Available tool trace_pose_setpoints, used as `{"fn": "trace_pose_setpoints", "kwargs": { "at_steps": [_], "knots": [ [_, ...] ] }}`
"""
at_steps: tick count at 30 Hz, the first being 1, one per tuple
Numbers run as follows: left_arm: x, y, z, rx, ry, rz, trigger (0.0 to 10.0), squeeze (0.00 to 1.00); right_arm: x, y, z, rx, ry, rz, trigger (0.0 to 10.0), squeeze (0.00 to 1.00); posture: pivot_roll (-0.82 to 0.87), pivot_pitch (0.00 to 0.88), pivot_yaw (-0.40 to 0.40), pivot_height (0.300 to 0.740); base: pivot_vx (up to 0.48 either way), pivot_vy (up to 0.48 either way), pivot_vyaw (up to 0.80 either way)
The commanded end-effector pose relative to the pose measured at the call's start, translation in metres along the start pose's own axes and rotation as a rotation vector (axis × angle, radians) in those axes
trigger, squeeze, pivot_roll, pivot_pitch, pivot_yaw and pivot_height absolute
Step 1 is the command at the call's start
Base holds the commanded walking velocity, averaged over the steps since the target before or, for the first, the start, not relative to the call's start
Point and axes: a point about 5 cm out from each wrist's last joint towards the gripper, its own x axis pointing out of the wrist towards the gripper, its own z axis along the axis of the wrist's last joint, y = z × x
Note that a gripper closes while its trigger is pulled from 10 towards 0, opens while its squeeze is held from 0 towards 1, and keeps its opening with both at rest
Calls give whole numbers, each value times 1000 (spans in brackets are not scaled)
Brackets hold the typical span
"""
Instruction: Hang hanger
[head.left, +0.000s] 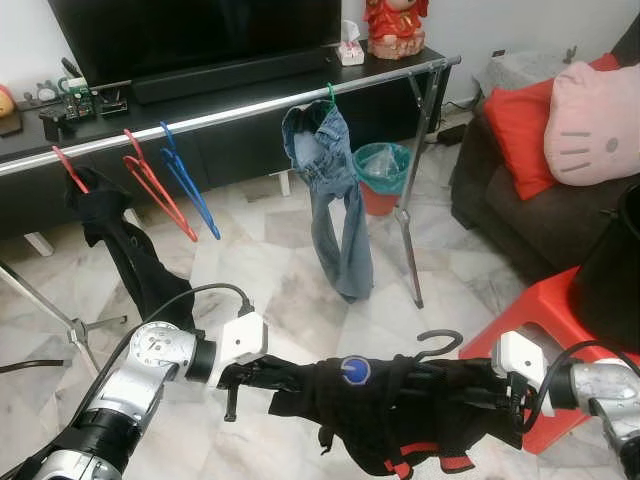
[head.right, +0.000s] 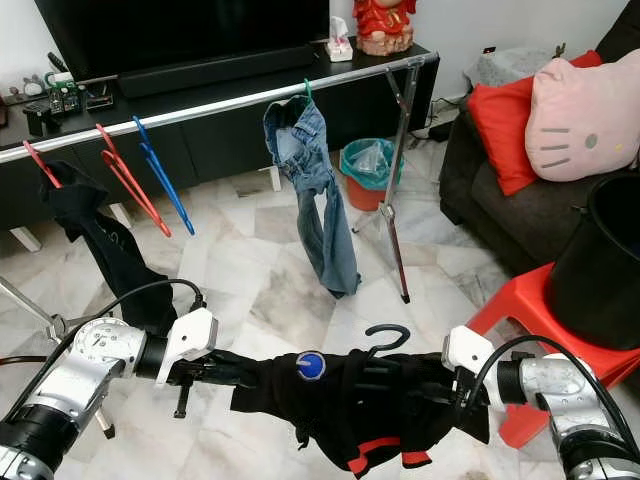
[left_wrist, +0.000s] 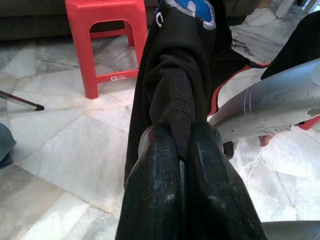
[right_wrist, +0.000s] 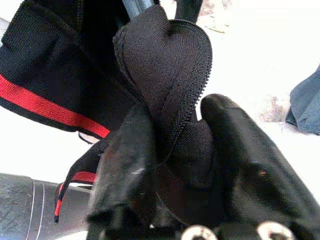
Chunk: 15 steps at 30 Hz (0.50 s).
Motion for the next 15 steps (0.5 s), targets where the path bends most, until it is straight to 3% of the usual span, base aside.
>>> {"fn": "trace_pose_setpoints", "kwargs": {
  "at_steps": [1, 15],
  "knots": [
    [-1, 2, 8, 27, -23, -6, 10000, 0, 0, 0, 3, -4, -23, -2, 0, 0, 80, 36, 61, 740, 0, 0, 0],
    [0, 5, 12, 18, -40, 14, 10000, 0, 0, 0, 4, 15, -46, 4, 0, 0, 80, 39, 61, 740, 0, 0, 0]
  ]
}}
